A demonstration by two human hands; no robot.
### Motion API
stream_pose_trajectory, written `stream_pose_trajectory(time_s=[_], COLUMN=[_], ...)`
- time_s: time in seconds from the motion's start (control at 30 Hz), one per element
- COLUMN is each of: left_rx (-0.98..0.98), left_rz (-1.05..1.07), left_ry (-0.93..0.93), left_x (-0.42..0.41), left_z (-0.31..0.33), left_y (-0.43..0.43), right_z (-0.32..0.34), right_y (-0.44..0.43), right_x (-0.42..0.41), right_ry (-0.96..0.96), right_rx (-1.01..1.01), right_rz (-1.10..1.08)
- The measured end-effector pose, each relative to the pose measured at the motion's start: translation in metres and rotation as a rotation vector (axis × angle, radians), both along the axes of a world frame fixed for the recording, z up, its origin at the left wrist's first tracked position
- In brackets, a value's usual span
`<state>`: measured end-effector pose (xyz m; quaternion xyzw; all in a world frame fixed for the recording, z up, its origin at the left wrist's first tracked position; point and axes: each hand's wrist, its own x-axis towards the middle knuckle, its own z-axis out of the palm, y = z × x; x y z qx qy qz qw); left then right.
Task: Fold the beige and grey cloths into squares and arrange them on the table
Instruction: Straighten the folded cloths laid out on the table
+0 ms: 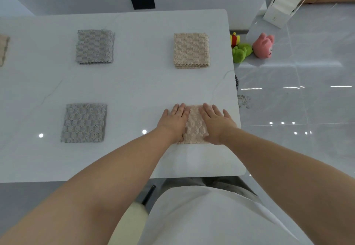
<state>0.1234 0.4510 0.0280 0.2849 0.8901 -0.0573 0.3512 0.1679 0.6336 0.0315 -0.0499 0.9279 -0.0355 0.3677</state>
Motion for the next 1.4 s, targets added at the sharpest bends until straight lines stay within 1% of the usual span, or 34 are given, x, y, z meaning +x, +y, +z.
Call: stream_pose_trajectory(time_s=[0.1, 0.27, 0.37, 0.53, 0.67, 0.77, 0.9, 0.97, 1.07, 1.13, 1.23, 1.33, 1.4], left_rx=[0.11, 0.278, 0.314, 0.367, 0.451, 0.552, 0.676, 0.719, 0.766, 0.81, 0.891, 0.962, 0.975], left_rz=[0.092, 0.315, 0.449, 0.706, 1.044, 1.319, 1.557, 1.626, 1.648, 1.681, 1.787, 1.901, 1.977], left_ry=[-0.011, 0.037, 0.057, 0.085, 0.134, 0.145, 0.17, 0.154, 0.147, 0.12, 0.057, -0.011, -0.049], left_x=[-0.004, -0.005, -0.002, -0.002, 0.003, 0.009, 0.01, 0.008, 0.002, -0.002, -0.007, -0.023, -0.041], left_z=[0.006, 0.032, 0.038, 0.039, 0.043, 0.054, 0.071, 0.076, 0.078, 0.077, 0.071, 0.063, 0.056], left_y=[0.002, 0.015, 0.026, 0.064, 0.099, 0.126, 0.151, 0.157, 0.159, 0.157, 0.154, 0.152, 0.151], right_z=[0.011, 0.031, 0.033, 0.023, 0.019, 0.021, 0.032, 0.036, 0.041, 0.043, 0.044, 0.038, 0.033], right_y=[0.001, 0.014, 0.03, 0.061, 0.1, 0.13, 0.152, 0.154, 0.151, 0.149, 0.143, 0.137, 0.13], right_x=[-0.001, -0.006, -0.015, -0.037, -0.05, -0.059, -0.073, -0.077, -0.087, -0.094, -0.107, -0.139, -0.171], right_ry=[0.063, 0.223, 0.24, 0.232, 0.194, 0.142, 0.1, 0.097, 0.133, 0.149, 0.153, 0.173, 0.199], right_rx=[-0.093, -0.275, -0.327, -0.425, -0.471, -0.464, -0.422, -0.417, -0.413, -0.416, -0.428, -0.442, -0.46], right_rz=[-0.079, -0.316, -0.353, -0.333, -0.212, -0.121, -0.072, -0.041, -0.021, -0.048, -0.075, -0.043, -0.04])
